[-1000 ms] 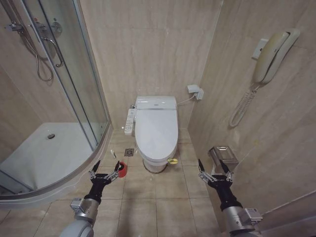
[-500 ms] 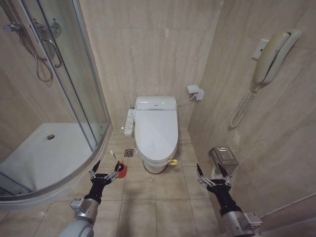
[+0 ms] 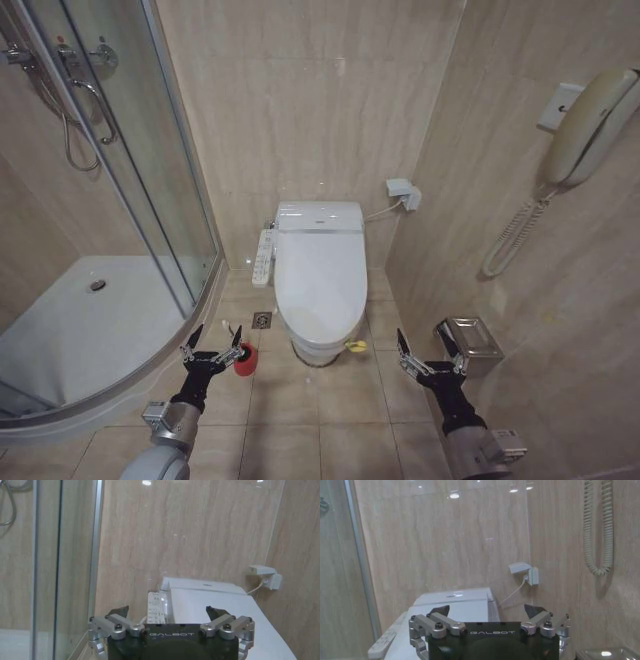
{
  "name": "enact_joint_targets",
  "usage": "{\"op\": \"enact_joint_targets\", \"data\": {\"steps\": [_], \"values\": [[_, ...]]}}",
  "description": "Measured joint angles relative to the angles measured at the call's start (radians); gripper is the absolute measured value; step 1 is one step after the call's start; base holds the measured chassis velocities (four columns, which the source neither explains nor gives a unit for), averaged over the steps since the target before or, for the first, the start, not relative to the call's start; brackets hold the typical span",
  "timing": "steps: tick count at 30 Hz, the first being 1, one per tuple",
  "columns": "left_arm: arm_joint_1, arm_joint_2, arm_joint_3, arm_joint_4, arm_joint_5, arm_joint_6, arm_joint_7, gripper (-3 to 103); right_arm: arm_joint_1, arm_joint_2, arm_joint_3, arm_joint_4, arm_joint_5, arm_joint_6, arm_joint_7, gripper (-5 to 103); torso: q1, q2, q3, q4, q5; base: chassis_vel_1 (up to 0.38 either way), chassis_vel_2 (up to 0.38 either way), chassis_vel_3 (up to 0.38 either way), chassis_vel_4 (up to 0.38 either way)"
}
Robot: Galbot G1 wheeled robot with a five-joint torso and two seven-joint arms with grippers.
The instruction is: Open the toilet lid, clean the toilet bowl with a toilet brush, close the toilet lid, and flush.
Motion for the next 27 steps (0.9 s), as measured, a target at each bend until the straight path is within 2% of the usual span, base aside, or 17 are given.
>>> {"op": "enact_joint_targets", "data": {"steps": [27], "values": [[0.0, 0.0, 0.0, 0.0, 0.0, 0.0, 0.0, 100, 0.047, -0.026, 0.019, -0.031, 0.025, -0.01, 0.002, 100, 0.0, 0.0, 0.0, 0.0002, 0.0002, -0.071, 0.067, 0.068, -0.073]]}}
